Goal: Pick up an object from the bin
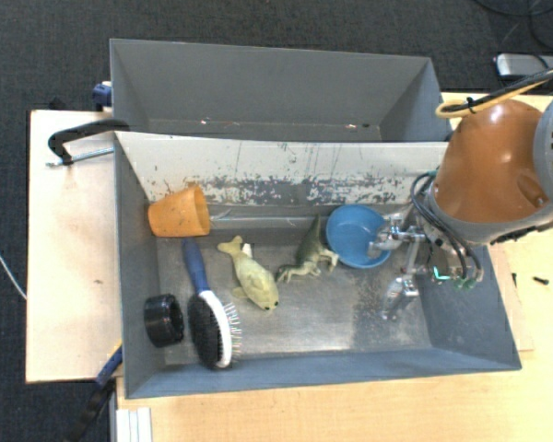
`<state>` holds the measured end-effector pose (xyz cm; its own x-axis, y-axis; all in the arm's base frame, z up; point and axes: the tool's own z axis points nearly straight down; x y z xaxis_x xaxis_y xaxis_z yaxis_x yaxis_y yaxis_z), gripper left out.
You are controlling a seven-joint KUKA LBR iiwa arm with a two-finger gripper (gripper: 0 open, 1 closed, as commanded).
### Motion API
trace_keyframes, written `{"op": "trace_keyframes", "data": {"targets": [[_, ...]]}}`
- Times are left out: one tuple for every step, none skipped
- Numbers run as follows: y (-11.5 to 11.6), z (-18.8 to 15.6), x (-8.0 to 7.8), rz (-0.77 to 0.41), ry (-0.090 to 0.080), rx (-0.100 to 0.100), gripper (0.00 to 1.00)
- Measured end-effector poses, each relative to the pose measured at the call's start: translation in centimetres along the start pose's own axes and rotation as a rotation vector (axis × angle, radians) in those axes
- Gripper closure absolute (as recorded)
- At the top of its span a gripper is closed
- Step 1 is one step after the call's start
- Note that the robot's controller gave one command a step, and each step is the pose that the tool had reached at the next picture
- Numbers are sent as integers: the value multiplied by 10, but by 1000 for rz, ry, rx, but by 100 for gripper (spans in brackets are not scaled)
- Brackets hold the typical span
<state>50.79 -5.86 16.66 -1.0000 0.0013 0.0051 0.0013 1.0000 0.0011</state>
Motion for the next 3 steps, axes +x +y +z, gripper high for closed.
{"op": "trace_keyframes", "data": {"targets": [[8,86,-63,29,-9,-1,0],[7,79,-64,30,-14,2,100],[15,-78,-56,-298,-19,4,100]]}}
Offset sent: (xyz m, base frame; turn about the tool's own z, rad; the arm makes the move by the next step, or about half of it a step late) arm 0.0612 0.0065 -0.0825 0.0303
